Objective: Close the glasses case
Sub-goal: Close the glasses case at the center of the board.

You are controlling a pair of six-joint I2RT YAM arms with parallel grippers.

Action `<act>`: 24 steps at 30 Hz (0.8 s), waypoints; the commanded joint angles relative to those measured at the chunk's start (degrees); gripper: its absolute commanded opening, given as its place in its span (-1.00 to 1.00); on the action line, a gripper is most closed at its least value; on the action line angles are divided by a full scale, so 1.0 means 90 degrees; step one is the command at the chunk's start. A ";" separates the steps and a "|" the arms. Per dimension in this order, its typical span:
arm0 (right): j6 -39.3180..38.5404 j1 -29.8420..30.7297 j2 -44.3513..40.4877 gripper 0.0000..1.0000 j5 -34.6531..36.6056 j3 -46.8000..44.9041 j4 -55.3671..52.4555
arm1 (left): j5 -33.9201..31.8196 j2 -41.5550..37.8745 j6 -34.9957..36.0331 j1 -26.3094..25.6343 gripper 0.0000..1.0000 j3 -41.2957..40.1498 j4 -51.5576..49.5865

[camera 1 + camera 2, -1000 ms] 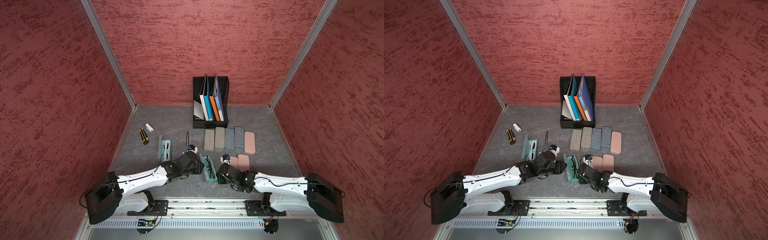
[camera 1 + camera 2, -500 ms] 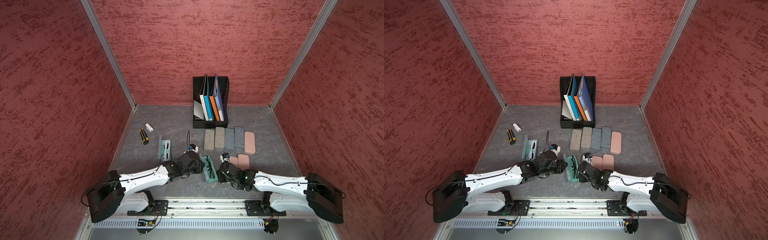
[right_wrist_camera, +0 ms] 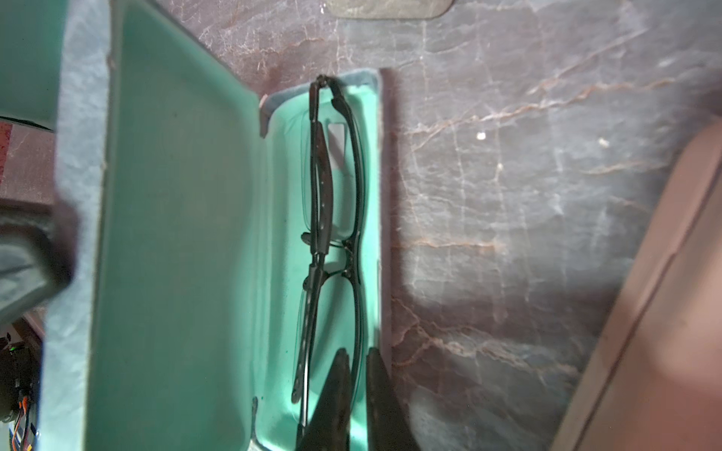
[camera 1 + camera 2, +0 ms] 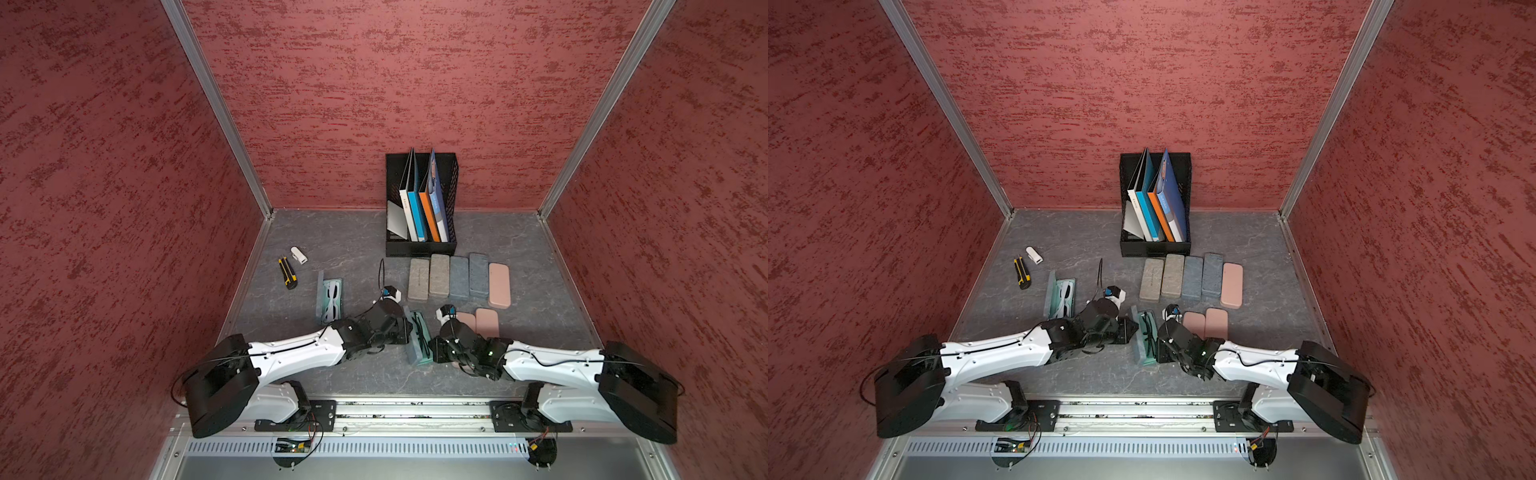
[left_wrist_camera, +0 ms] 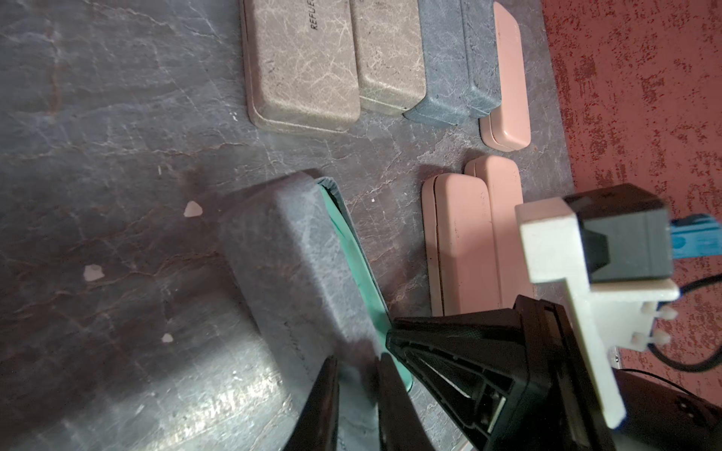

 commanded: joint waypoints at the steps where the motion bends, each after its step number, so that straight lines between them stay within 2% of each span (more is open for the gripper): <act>1: -0.0063 -0.0038 0.0064 -0.78 -0.0061 -0.0106 0.0167 | 0.0024 0.0155 0.0085 -0.0034 -0.63 0.0055 0.0031; 16: -0.0081 -0.0055 -0.0122 -0.80 -0.0050 -0.0026 -0.0121 | 0.0136 0.0874 0.0078 -0.0159 -0.66 0.0296 0.0272; 24: -0.0275 -0.0330 -0.1147 -0.75 0.0043 0.0116 -0.1247 | 0.0238 0.1377 0.0030 -0.0200 -0.66 0.0272 0.0687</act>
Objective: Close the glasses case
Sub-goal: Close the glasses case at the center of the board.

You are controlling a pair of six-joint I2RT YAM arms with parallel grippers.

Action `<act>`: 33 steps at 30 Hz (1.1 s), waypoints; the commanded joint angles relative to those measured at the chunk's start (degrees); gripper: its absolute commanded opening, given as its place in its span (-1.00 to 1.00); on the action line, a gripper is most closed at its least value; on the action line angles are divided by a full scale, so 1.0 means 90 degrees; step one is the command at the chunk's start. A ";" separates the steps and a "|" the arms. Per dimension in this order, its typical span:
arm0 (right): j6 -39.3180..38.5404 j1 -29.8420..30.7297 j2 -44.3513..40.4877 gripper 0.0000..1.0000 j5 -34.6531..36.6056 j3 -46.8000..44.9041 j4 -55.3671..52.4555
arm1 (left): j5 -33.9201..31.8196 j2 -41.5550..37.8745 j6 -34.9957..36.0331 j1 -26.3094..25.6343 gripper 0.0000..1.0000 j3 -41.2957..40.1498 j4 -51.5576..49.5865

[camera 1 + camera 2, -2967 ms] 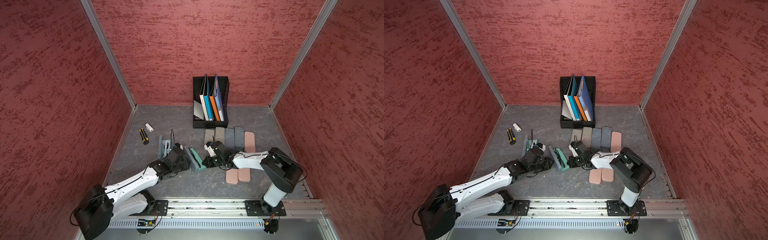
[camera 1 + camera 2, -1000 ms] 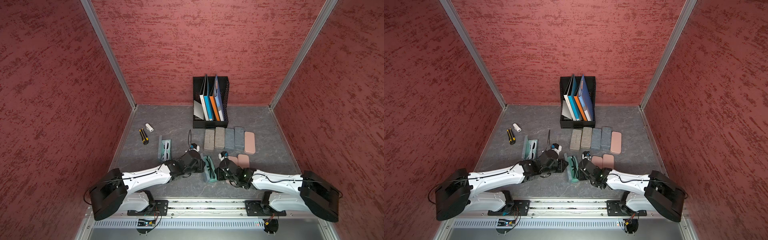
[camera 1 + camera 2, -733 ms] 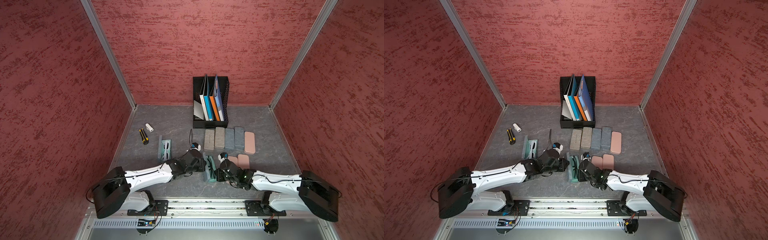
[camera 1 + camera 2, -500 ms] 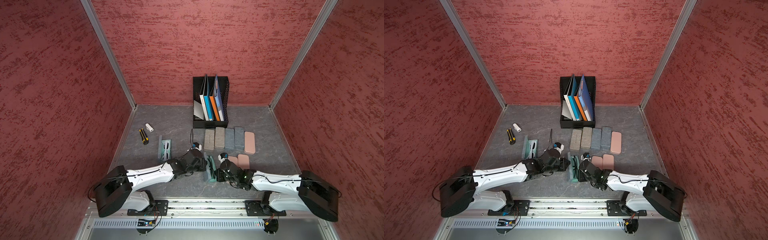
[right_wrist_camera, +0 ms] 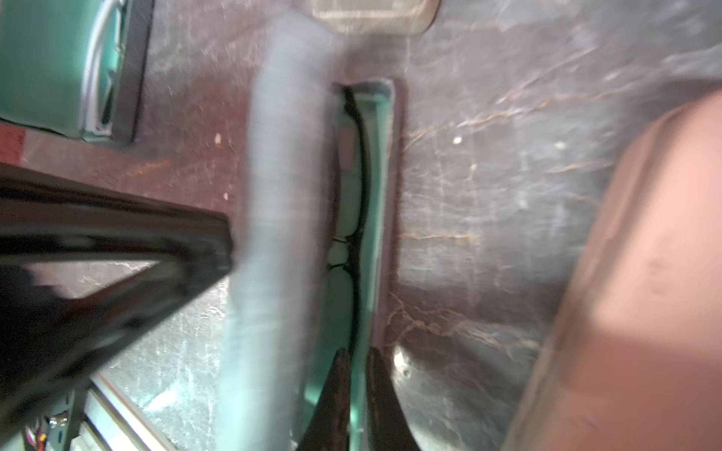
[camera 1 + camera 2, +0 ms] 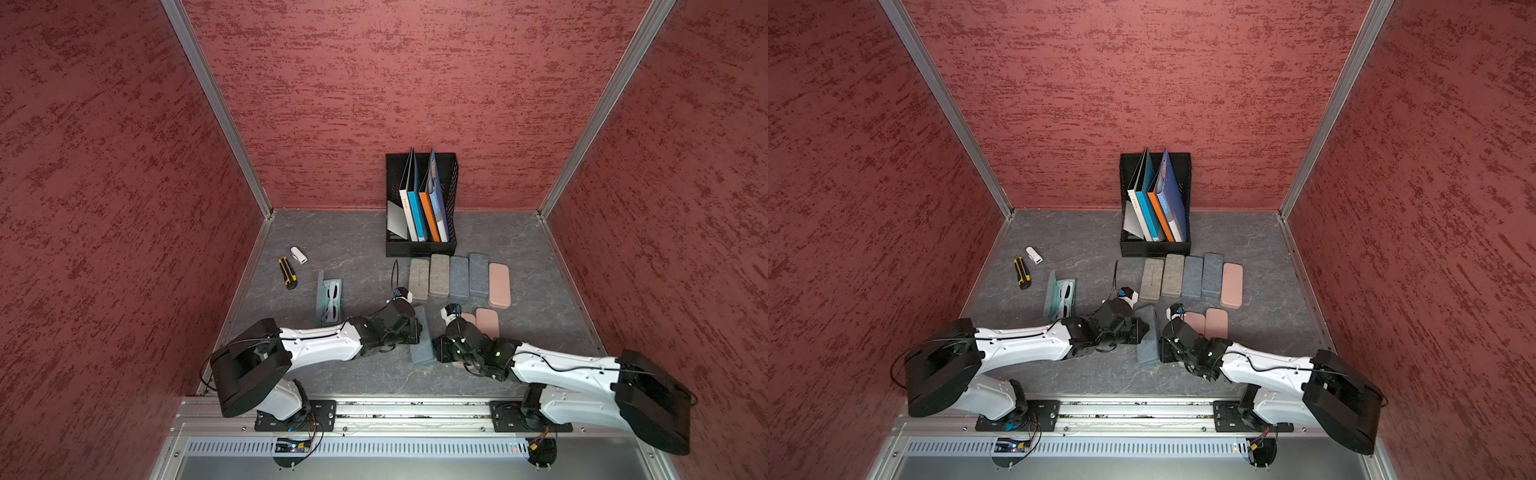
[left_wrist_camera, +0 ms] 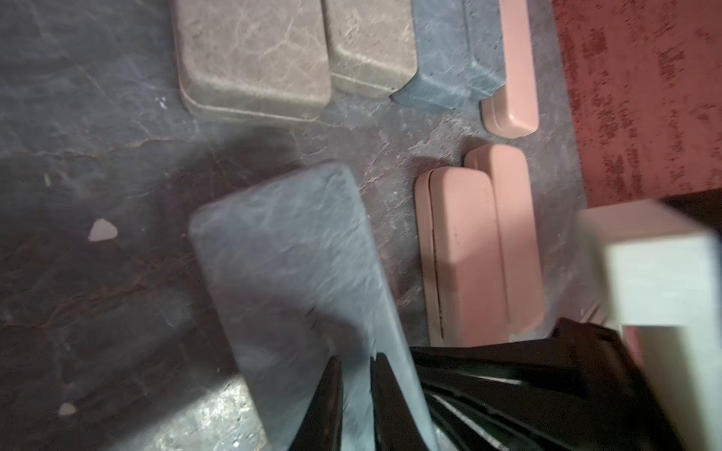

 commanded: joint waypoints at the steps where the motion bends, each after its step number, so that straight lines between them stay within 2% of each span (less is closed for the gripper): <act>1: -0.0213 -0.0177 -0.0434 -0.74 0.0055 0.0191 -0.0790 | 0.0115 0.0247 0.0012 -0.0037 -0.66 -0.0020 0.0084; 7: -0.0515 -0.0643 -0.1277 -0.66 -0.0113 0.0251 -0.1579 | 0.0133 0.0324 0.0043 -0.0107 -0.65 0.0083 0.0156; 9: -0.0606 -0.0749 -0.1430 -0.63 -0.0183 0.0281 -0.1734 | 0.0103 0.0183 0.0007 -0.0161 -0.57 0.0098 0.0156; 11: -0.0682 -0.0828 -0.1585 -0.59 -0.0203 0.0290 -0.1882 | -0.0031 -0.0082 -0.0042 -0.0242 -0.26 0.0081 0.0071; 12: -0.0705 -0.0859 -0.1695 -0.58 -0.0223 0.0293 -0.1951 | -0.0149 -0.0269 -0.0068 -0.0265 0.01 0.0056 -0.0035; 14: -0.0766 -0.0930 -0.1901 -0.53 -0.0262 0.0278 -0.2104 | -0.0368 -0.0637 -0.0114 -0.0265 0.41 -0.0042 -0.0297; 17: -0.0851 -0.1061 -0.2229 -0.44 -0.0365 0.0257 -0.2309 | -0.0422 -0.0964 -0.0117 -0.0123 0.59 -0.0254 -0.0470; 20: -0.0986 -0.1229 -0.2419 -0.38 -0.0561 0.0256 -0.2443 | -0.0373 -0.0874 -0.0055 -0.0059 0.52 -0.0310 -0.0441; 22: -0.1054 -0.1334 -0.2498 -0.37 -0.0651 0.0262 -0.2530 | -0.0265 -0.0635 -0.0004 -0.0059 0.40 -0.0278 -0.0250; 26: -0.1141 -0.1479 -0.2704 -0.37 -0.0717 0.0297 -0.2790 | -0.0092 0.0015 0.0088 -0.0074 0.02 -0.0056 -0.0003; 33: -0.1222 -0.1583 -0.3155 -0.36 -0.0668 0.0374 -0.3244 | 0.0115 0.0919 0.0150 -0.0331 -0.22 0.0395 0.0394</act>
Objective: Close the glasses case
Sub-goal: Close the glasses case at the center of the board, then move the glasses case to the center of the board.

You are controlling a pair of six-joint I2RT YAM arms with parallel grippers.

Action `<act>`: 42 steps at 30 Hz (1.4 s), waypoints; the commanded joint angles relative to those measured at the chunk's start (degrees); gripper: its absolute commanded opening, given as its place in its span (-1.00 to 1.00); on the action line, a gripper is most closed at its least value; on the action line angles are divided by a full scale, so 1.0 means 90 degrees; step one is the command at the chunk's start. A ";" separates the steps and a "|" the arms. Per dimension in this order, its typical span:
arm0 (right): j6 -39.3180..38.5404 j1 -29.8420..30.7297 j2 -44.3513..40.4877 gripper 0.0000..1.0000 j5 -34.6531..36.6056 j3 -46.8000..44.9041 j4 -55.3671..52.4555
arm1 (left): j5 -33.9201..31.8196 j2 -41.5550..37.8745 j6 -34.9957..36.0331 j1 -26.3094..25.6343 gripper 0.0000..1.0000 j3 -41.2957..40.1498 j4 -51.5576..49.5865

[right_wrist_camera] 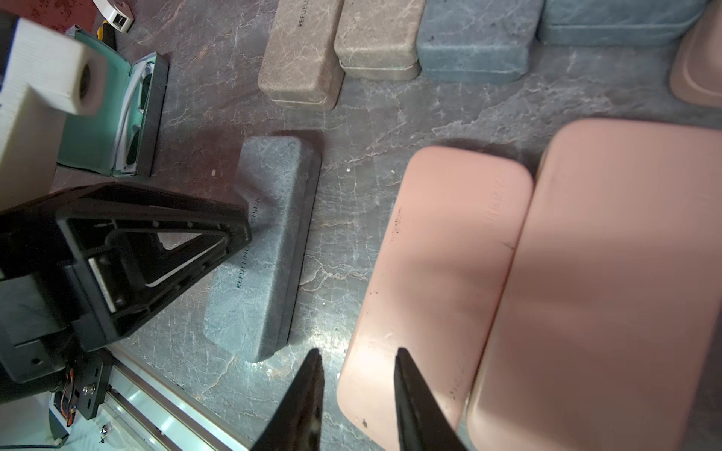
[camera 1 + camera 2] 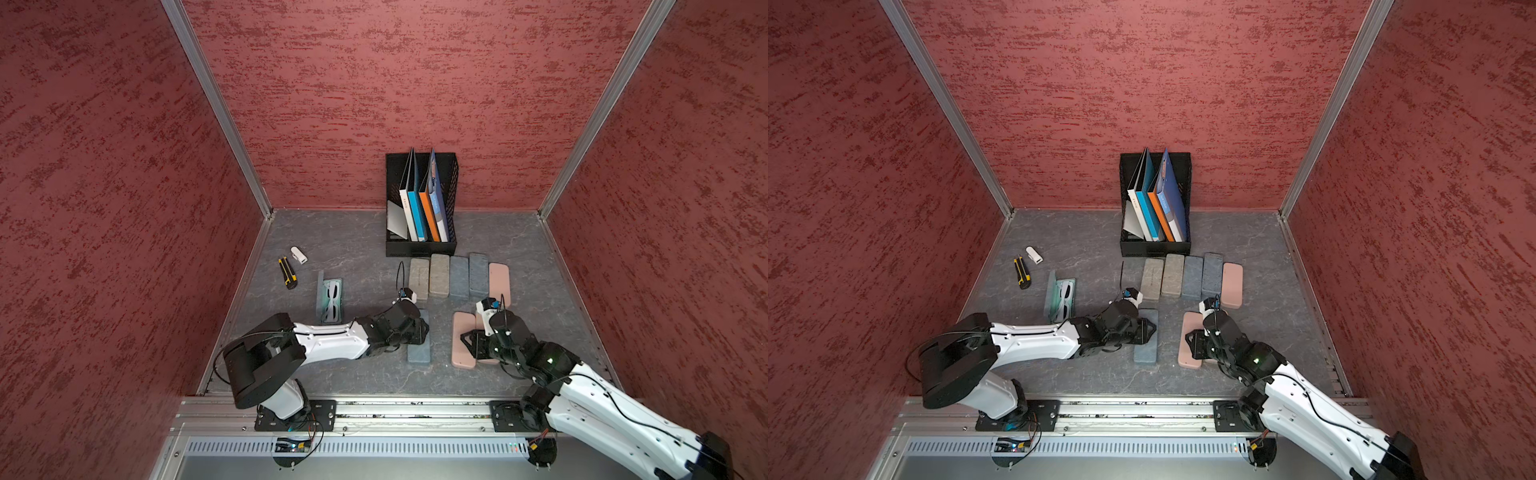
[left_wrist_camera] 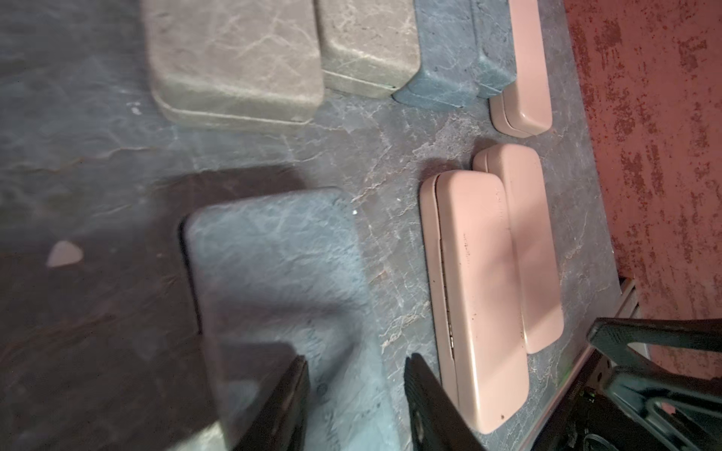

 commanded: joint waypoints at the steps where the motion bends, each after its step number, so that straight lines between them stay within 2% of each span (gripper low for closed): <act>1: -0.0157 -0.0078 -0.0173 -0.36 -0.0044 0.0266 -0.0388 | 0.0234 0.0509 0.0081 -0.0225 -0.23 0.0229 -0.0086; 7: -0.0181 -0.0107 -0.0283 -0.35 -0.0077 0.0204 -0.0466 | 0.0093 0.0753 -0.0337 -0.0401 -0.22 0.0232 0.0124; 10: -0.0190 -0.0111 -0.0323 -0.35 -0.0111 0.0183 -0.0460 | -0.0156 0.0257 -0.0448 -0.0405 0.08 0.0017 0.0015; 14: -0.0216 -0.0119 -0.0338 -0.33 -0.0144 0.0218 -0.0433 | -0.0558 -0.0744 -0.0361 -0.0421 0.37 -0.0053 -0.0810; 17: -0.0212 -0.0121 -0.0333 -0.32 -0.0184 0.0219 -0.0417 | -0.0877 -0.1450 -0.0272 -0.0369 0.46 -0.0219 -0.1458; 20: -0.0227 -0.0121 -0.0343 -0.32 -0.0215 0.0210 -0.0417 | -0.0992 -0.1940 -0.0250 -0.0120 0.47 -0.0603 -0.1950; 24: -0.0217 -0.0121 -0.0252 -0.31 -0.0289 0.0198 -0.0221 | -0.0644 -0.1958 0.0002 0.0101 0.31 -0.1049 -0.1432; 26: -0.0217 -0.0121 -0.0135 -0.29 -0.0367 0.0223 -0.0130 | -0.0535 -0.1708 0.0093 0.0094 0.17 -0.1084 -0.1075; 31: -0.0202 -0.0121 -0.0060 -0.28 -0.0500 0.0318 -0.0063 | -0.0188 -0.0953 0.0247 0.0061 0.15 -0.0913 -0.0407; 35: -0.0251 -0.0131 -0.0050 -0.20 -0.0434 0.0525 -0.0238 | -0.0001 -0.0347 0.0103 -0.0155 -0.02 -0.0818 0.0096; 39: -0.0262 -0.0150 -0.0046 -0.18 -0.0400 0.0648 -0.0355 | 0.0199 0.0267 0.0023 -0.0348 -0.07 -0.0492 0.0397; 42: -0.0257 -0.0167 -0.0050 -0.06 -0.0363 0.0674 -0.0410 | 0.0321 0.0790 -0.0141 -0.0473 -0.10 -0.0187 0.0531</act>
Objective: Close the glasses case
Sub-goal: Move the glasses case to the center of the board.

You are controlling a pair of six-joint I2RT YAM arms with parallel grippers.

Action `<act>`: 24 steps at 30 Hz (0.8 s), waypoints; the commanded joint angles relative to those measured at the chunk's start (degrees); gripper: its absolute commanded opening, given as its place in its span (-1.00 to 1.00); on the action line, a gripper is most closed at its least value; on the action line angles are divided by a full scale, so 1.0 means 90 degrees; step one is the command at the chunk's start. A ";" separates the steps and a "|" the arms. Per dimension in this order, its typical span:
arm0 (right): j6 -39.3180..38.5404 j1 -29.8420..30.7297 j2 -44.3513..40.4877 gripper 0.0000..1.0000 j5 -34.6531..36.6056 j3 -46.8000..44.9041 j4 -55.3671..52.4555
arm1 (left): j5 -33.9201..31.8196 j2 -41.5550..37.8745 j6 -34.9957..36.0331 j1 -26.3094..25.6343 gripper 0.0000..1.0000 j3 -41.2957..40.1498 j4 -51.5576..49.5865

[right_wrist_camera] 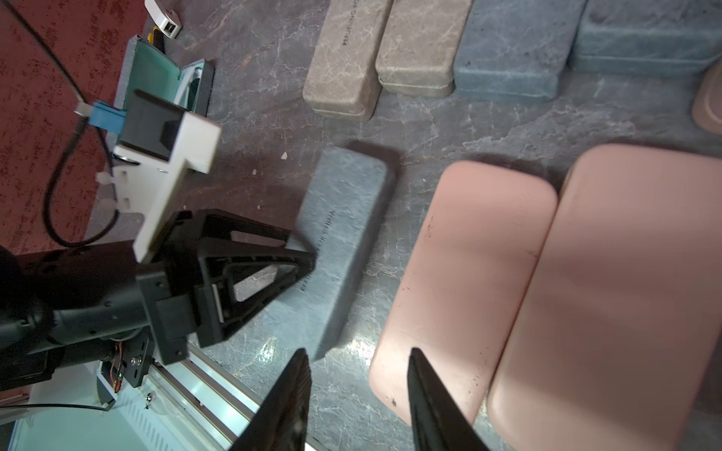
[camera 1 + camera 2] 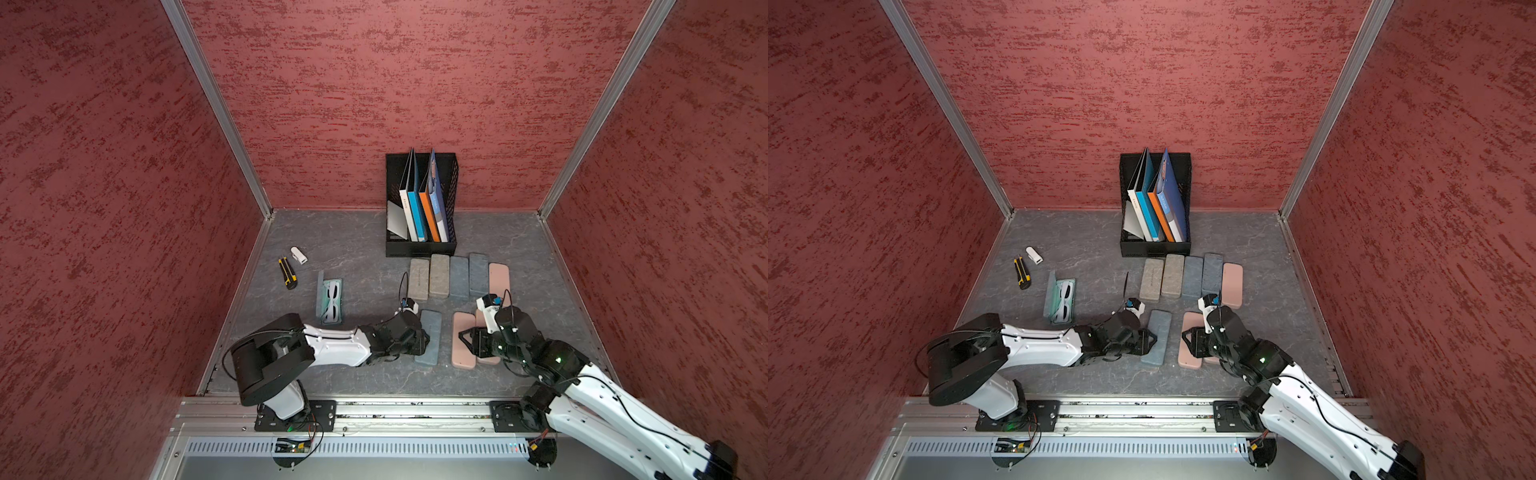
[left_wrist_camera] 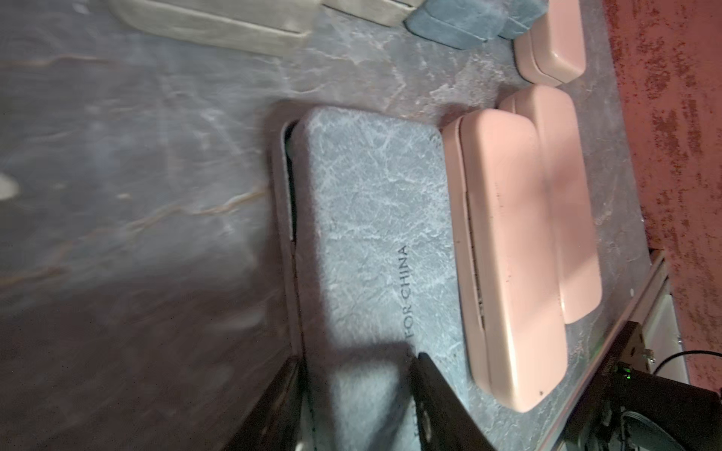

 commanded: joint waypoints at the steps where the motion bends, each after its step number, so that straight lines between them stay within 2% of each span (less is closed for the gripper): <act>1: -0.0068 -0.0082 -0.0023 -0.04 0.0040 0.0151 -0.0144 | 0.0314 0.0572 -0.0171 -0.0166 -0.10 0.0109 0.0249; 7: -0.0086 -0.0141 0.0045 0.28 -0.0042 0.0176 -0.0117 | 0.0412 0.0955 -0.0526 -0.0174 -0.10 0.0199 0.0605; 10: -0.0121 -0.0155 0.0083 0.46 -0.0067 0.0242 -0.0143 | 0.0259 0.0728 -0.0612 -0.0169 -0.08 0.0157 0.0375; 12: -0.0110 -0.0161 0.0118 0.52 -0.0100 0.0319 -0.0155 | 0.0079 0.0373 -0.0670 -0.0106 0.06 0.0003 0.0098; 16: -0.0063 -0.0161 0.0411 0.63 -0.0679 0.0405 0.0342 | -0.0263 -0.0918 -0.0753 0.0177 0.37 -0.0514 -0.0626; 18: -0.0060 -0.0161 0.0892 0.66 -0.1043 0.0511 0.0752 | -0.0484 -0.1744 -0.0648 0.0317 0.56 -0.0581 -0.1337; 20: -0.0065 -0.0161 0.1514 0.68 -0.1429 0.0679 0.1164 | -0.0691 -0.2628 -0.0534 0.0597 0.67 -0.0550 -0.2239; 22: -0.0056 -0.0155 0.2090 0.67 -0.1713 0.0868 0.1527 | -0.0740 -0.3558 -0.0397 0.1204 0.77 -0.0496 -0.3306; 24: -0.0031 -0.0146 0.2413 0.68 -0.1876 0.1002 0.1772 | -0.0559 -0.4380 -0.0161 0.2012 0.78 -0.0381 -0.4219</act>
